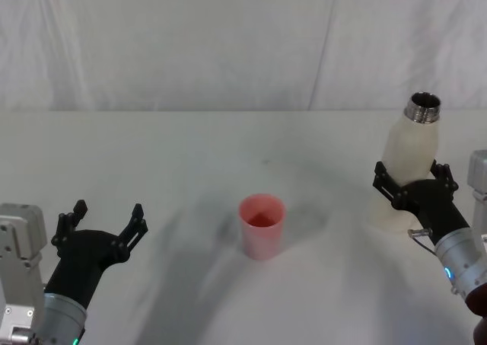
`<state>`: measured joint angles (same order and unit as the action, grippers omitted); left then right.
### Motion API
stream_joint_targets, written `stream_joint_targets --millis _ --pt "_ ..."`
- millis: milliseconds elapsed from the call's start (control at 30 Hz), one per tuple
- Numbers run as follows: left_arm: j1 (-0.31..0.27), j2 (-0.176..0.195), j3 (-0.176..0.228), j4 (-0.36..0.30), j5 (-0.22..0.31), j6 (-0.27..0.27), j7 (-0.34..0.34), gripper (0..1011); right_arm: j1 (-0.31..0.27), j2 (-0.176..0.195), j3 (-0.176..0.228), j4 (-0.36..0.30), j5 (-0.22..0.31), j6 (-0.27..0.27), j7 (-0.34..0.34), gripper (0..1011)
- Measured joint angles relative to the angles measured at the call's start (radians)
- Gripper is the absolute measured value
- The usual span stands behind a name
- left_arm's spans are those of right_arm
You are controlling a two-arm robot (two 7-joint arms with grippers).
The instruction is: Grasp the thermos with one hand and pour water into the cup lid.
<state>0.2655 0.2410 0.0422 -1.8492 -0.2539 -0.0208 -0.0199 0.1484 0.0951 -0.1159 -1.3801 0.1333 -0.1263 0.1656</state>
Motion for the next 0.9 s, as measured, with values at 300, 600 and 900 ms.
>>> stream_joint_targets --millis 300,600,900 --pt "0.000 0.000 0.000 0.000 0.000 0.000 0.000 1001 0.008 -0.003 -0.005 0.005 0.001 -0.006 0.000 1003" --pt "0.000 0.000 0.000 0.000 0.000 0.000 0.000 1001 0.009 -0.006 -0.008 0.008 -0.001 -0.018 -0.004 1003" --pt "0.000 0.000 0.000 0.000 0.000 0.000 0.000 1001 0.009 -0.006 -0.008 0.007 -0.001 -0.017 -0.005 950"
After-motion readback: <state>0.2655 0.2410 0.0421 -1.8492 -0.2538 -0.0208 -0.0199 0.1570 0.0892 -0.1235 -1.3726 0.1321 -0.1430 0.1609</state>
